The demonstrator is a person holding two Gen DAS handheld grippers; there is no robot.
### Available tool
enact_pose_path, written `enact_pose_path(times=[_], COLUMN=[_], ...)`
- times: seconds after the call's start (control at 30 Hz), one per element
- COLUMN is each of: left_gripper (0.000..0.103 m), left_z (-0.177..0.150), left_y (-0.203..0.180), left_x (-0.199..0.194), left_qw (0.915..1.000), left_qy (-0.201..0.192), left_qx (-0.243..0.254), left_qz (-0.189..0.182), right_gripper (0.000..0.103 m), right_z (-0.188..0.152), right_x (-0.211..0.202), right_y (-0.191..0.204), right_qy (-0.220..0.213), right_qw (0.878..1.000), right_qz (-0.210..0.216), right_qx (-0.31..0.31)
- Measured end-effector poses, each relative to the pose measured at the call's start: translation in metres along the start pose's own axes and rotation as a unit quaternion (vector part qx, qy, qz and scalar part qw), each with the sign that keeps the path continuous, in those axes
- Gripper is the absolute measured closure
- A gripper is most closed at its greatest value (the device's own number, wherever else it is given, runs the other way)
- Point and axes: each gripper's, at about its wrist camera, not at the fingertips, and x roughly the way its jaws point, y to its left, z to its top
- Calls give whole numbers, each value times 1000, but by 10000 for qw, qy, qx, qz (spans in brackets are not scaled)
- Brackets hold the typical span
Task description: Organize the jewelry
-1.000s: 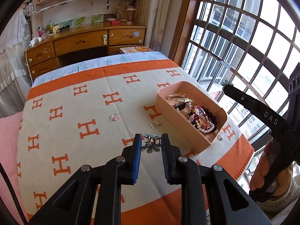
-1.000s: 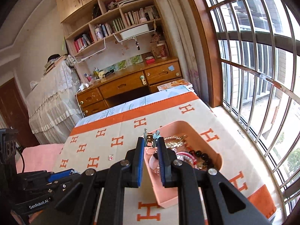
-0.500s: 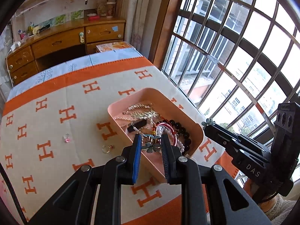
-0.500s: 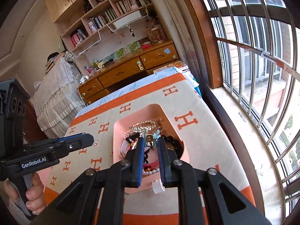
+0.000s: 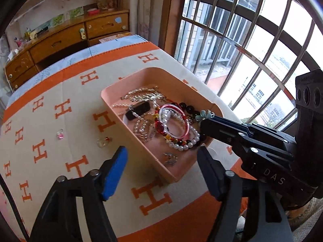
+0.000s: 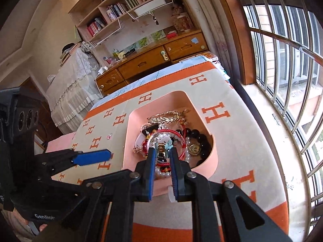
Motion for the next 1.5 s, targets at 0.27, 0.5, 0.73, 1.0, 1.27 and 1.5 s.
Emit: enact_pose_path(times=[0.27,0.5,0.73,1.0,1.27,1.5], left_gripper=[31,27,22,17,17,17], left_z=[-18,-41,-56,-73,-87,-90], left_y=[33,67,82,94,108,144], left_x=[-27,-35,-51,-74,-92,-103], left_qw=[9973,9913,9860,9830,9809,9770], left_qy=[-226,-205,-424,-703,-922,-1021], left_qx=[-420,-1072,-1417,-1485,-1503,-1582], left_qz=[549,741,772,820,824,1001], right_gripper=[88,77,77,77,77,77], right_z=[-6,-8,-7,-11,-18,-20], right_x=[7,7,4,4,10,30], right_y=[22,36,53,86,119,136], right_qy=[207,267,136,111,142,270], right_qw=[9989,9982,9983,9978,9966,9966], right_qz=[205,285,255,199,87,-160], right_qx=[-354,-462,-511,-629,-810,-764])
